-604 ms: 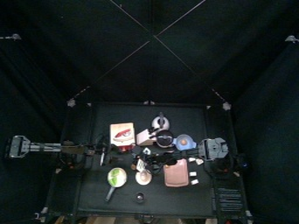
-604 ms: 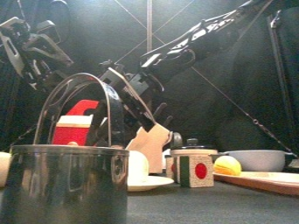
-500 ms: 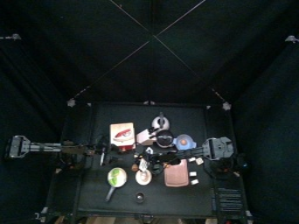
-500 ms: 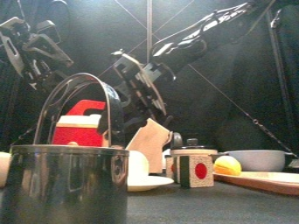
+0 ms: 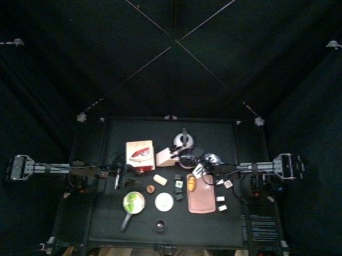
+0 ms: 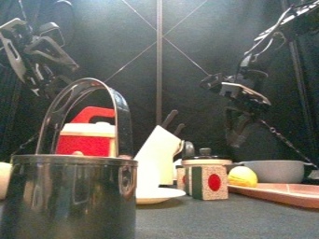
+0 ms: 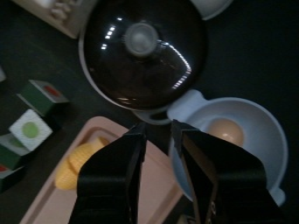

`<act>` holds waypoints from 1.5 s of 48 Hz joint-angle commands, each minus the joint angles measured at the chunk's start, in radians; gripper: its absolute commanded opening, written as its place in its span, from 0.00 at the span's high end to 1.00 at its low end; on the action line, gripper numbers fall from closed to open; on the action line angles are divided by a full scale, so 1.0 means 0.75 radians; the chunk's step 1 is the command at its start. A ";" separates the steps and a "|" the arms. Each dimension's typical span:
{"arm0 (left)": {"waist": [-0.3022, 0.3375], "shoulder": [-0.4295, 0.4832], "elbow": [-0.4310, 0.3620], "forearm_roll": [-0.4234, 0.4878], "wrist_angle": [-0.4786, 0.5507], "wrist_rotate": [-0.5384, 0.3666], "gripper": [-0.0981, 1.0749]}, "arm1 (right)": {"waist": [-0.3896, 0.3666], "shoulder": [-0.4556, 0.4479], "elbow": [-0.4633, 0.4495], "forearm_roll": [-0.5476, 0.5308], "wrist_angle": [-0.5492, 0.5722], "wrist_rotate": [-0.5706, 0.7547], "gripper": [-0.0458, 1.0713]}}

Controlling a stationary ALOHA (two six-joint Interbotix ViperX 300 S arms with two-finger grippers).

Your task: Grab eggshell

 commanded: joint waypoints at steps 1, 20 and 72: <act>0.006 0.000 -0.020 -0.004 -0.004 0.002 0.13 | -0.037 -0.072 0.037 0.012 -0.008 0.006 0.31; 0.012 0.000 -0.020 -0.004 -0.004 0.002 0.13 | -0.162 -0.063 0.174 0.012 -0.135 0.000 0.15; 0.016 0.000 -0.018 -0.004 -0.004 0.002 0.13 | -0.245 0.186 0.196 -0.049 -0.299 -0.004 0.16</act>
